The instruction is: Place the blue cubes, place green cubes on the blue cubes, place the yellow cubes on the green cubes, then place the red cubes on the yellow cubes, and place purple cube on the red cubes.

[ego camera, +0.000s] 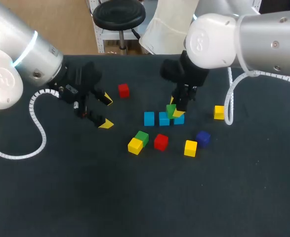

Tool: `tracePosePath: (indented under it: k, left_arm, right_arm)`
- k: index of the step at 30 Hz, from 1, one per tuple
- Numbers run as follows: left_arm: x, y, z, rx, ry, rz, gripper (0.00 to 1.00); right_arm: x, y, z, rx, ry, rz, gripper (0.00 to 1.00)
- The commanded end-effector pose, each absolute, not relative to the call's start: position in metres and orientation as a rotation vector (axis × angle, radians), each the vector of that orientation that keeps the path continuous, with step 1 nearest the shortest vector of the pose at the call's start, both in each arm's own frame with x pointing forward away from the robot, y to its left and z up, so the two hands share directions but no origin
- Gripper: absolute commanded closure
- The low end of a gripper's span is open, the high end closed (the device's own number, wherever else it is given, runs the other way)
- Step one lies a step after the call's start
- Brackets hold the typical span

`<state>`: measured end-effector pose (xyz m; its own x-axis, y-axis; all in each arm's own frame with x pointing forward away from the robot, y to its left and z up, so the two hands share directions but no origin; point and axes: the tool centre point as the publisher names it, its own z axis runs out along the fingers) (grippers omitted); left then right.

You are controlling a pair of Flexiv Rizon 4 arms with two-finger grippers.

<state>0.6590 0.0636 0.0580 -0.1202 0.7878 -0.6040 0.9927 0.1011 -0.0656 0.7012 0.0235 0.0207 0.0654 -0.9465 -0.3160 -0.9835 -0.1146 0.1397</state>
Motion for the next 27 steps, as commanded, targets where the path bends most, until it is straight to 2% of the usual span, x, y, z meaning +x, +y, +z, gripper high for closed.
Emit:
tracePosePath:
  k: [1,3,4,5,6,14,27]
  left_arm:
    - [0.659,0.065,0.057,1.738,1.962,-0.658,0.00]
    - [0.659,0.065,0.057,1.738,1.962,-0.658,0.00]
    - [0.659,0.065,0.057,1.738,1.962,-0.658,0.00]
    - [0.659,0.065,0.057,1.738,1.962,-0.658,0.00]
    - [0.659,0.065,0.057,1.738,1.962,-0.658,0.00]
    - [0.659,0.065,0.057,1.738,1.962,-0.658,0.00]
    - [0.659,0.065,0.057,1.738,1.962,-0.658,0.00]
  right_arm:
    - [0.703,0.024,0.021,-2.211,2.011,0.512,0.54]
    - [0.703,0.024,0.022,-2.212,2.011,0.511,0.51]
    - [0.704,0.024,0.022,-2.212,2.011,0.511,0.44]
    - [0.704,0.024,0.022,-2.214,2.012,0.511,0.09]
    - [0.705,0.023,0.023,-2.215,2.013,0.511,0.00]
    - [0.697,0.005,0.051,-2.174,2.038,0.518,0.00]
    - [0.680,-0.070,0.068,-2.000,2.168,0.559,0.00]
